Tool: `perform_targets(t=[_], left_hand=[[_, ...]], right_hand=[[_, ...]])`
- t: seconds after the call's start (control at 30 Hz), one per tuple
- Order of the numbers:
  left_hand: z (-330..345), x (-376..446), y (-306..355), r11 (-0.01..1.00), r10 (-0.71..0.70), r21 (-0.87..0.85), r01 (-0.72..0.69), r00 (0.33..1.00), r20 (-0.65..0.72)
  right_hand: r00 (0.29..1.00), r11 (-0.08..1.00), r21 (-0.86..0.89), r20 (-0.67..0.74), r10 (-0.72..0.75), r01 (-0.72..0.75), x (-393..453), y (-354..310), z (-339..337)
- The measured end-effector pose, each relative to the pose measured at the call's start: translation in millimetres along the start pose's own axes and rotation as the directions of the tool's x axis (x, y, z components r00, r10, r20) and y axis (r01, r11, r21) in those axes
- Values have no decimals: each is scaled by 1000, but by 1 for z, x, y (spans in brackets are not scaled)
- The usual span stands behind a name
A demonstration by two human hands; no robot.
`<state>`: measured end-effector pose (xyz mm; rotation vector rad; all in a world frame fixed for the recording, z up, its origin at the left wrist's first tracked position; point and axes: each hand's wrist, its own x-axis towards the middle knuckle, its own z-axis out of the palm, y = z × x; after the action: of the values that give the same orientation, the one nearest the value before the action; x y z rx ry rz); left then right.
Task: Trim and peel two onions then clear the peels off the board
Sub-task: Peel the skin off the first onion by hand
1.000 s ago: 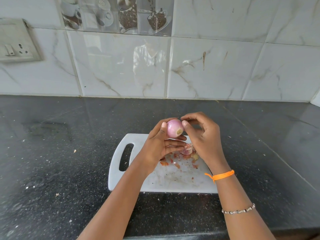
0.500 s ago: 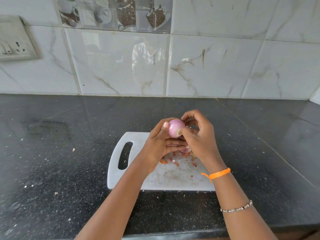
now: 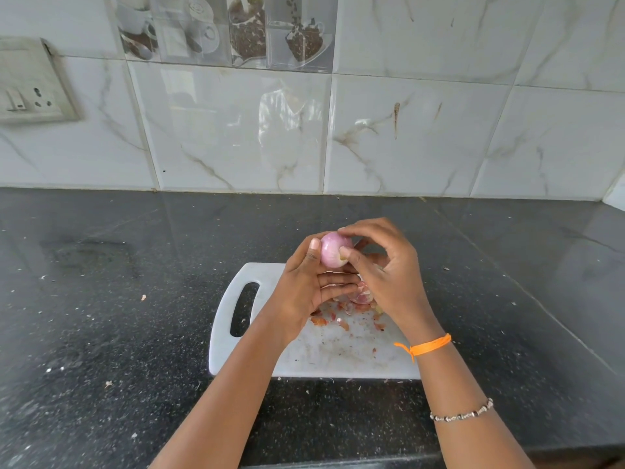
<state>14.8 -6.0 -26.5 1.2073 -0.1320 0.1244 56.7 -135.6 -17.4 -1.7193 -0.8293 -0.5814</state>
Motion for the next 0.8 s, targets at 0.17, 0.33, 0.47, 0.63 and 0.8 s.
perform_targets(t=[0.17,0.33,0.47,0.63,0.8], left_hand=[[-1,0,2,1000,-18,-12,17,1000,-17],[-1,-1,4,998,-53,-19,53,999,3],[-3,0,3,1000,-6,-10,7,1000,14],[-4,1,2,997,-14,-78,19,998,60],[-2,1,2,998,2,-65,-2,1000,12]], right_hand=[[1000,999,43,-5,-22,22,2,1,-3],[999,999,47,-36,0,2,1,2,-3],[1000,1000,19,-16,12,-11,1,1,-4],[995,999,14,-94,40,-39,2,5,-5],[984,996,-2,-155,86,-87,2,4,-6]])
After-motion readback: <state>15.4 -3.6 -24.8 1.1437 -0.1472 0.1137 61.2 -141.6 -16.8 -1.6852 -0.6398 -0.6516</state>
